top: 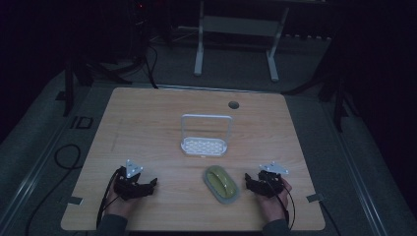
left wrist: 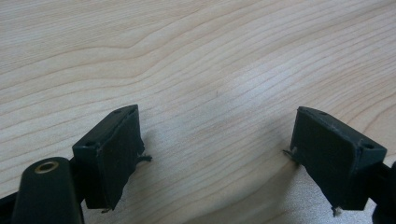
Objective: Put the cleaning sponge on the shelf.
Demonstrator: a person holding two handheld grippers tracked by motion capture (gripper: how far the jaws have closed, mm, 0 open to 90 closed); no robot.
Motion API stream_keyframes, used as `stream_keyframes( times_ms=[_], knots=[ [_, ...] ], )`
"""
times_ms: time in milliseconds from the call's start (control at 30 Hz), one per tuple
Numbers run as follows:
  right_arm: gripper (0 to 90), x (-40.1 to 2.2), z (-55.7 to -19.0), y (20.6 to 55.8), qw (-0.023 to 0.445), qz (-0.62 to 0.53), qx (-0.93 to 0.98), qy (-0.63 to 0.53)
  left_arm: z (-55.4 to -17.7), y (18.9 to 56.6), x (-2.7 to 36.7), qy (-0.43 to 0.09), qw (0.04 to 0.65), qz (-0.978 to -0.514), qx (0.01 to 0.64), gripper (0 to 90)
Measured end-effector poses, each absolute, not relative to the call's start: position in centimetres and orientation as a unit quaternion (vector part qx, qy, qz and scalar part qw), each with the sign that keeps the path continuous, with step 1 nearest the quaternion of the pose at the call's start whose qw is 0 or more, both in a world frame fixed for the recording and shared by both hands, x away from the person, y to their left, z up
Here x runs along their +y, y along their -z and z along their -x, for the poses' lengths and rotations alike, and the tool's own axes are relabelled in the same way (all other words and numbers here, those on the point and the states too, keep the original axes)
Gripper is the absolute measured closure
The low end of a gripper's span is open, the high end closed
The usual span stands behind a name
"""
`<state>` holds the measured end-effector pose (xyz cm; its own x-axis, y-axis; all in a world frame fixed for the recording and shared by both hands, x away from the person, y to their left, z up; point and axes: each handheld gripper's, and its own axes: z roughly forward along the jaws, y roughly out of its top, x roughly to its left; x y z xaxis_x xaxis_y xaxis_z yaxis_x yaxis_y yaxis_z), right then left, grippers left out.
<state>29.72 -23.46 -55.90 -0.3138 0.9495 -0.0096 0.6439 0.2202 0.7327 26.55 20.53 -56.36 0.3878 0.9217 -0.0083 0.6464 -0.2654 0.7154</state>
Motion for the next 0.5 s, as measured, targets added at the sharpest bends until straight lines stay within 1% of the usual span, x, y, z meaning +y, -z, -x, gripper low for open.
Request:
stream_keyframes(
  times_ms=[33, 100, 133, 267, 300, 333, 367, 400, 467, 500],
  knots=[
    [31.1, -23.5, -29.7, 55.8, 0.238, -0.539, 0.741, -0.321, -26.6, 56.4, 20.5, -0.212, 0.325, -0.767, 0.511, 16.6],
    [31.1, -23.6, -29.6, 55.7, 0.236, -0.541, 0.740, -0.322, -26.6, 56.4, 20.5, -0.212, 0.325, -0.767, 0.511, 16.6],
    [45.3, -23.9, -29.4, 55.3, 0.230, -0.544, 0.733, -0.338, -26.6, 56.4, 20.5, -0.211, 0.325, -0.767, 0.511, 16.6],
    [58.8, -24.2, -28.9, 54.3, 0.236, -0.537, 0.727, -0.357, -26.6, 56.4, 20.5, -0.211, 0.325, -0.767, 0.511, 16.6],
    [58.8, -24.2, -28.9, 54.3, 0.236, -0.537, 0.727, -0.357, -26.6, 56.4, 20.5, -0.211, 0.325, -0.767, 0.511, 16.6],
    [61.5, -24.2, -28.7, 54.0, 0.237, -0.533, 0.726, -0.363, -26.6, 56.4, 20.5, -0.211, 0.325, -0.767, 0.511, 16.6],
    [68.8, -24.1, -28.4, 53.5, 0.237, -0.526, 0.728, -0.372, -26.6, 56.4, 20.5, -0.211, 0.325, -0.767, 0.511, 16.6],
    [71.7, -24.1, -28.3, 53.3, 0.236, -0.520, 0.730, -0.375, -26.6, 56.4, 20.5, -0.211, 0.325, -0.767, 0.511, 16.6],
    [83.4, -23.9, -27.9, 52.7, 0.232, -0.504, 0.736, -0.388, -26.6, 56.4, 20.5, -0.211, 0.325, -0.767, 0.511, 16.6],
    [87.3, -23.7, -27.8, 52.6, 0.231, -0.500, 0.737, -0.392, -26.6, 56.4, 20.5, -0.211, 0.325, -0.767, 0.511, 16.6]
  ],
)
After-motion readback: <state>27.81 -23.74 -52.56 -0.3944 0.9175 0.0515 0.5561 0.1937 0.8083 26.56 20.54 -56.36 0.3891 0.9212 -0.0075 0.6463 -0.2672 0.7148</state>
